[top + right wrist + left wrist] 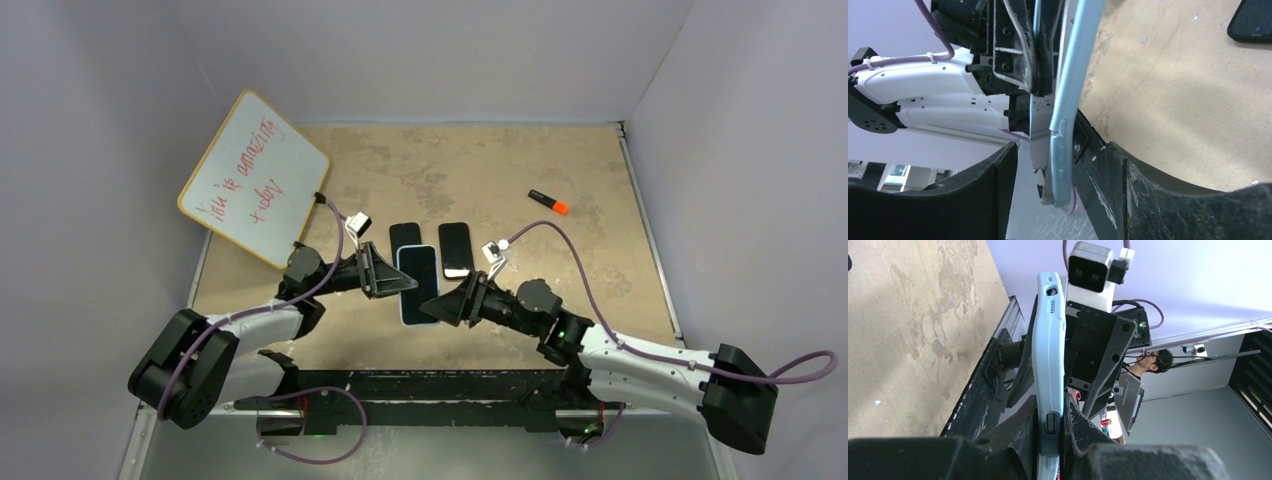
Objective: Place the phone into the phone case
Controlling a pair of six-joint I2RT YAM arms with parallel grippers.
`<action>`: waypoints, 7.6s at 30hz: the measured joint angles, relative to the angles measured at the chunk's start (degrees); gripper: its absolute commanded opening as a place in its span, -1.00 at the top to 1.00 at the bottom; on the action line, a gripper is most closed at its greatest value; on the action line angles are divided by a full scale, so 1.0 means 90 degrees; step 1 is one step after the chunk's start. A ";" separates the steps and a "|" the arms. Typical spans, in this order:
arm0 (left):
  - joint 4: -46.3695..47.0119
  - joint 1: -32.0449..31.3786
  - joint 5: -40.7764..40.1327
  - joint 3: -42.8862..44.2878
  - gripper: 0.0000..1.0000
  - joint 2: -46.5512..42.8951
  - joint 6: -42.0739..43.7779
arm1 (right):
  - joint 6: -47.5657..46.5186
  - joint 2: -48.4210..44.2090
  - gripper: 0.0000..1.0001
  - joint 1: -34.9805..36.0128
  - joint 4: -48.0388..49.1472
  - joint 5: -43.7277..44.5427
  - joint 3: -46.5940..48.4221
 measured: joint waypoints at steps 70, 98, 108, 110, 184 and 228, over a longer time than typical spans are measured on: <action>-0.3271 -0.0865 0.0996 0.1355 1.00 -0.0308 0.2523 | 0.0311 -0.0763 0.07 -0.0712 -0.1173 -0.0056 0.0580; -0.6205 -0.0911 0.0957 0.2667 1.00 -0.0372 0.4597 | -0.1064 -0.0874 0.62 -0.0746 -0.2936 -0.0126 0.1654; -0.5202 -0.0959 0.0369 0.2159 1.00 -0.0784 0.3249 | -0.0828 -0.0770 0.00 -0.0780 -0.2113 -0.0347 0.1297; -0.4962 -0.0957 0.0155 0.2079 1.00 -0.0874 0.2973 | -0.0736 -0.0755 0.08 -0.0782 -0.1872 -0.0425 0.1146; -0.8964 -0.0869 -0.3160 0.2834 -0.85 -0.1829 0.6188 | -0.5107 0.3305 1.00 -0.4425 -0.6795 0.0075 0.4398; -0.9139 -0.0869 -0.3966 0.3565 -0.93 -0.1299 0.6057 | -0.4782 0.3398 -0.98 -0.5727 -0.7230 -0.0818 0.5168</action>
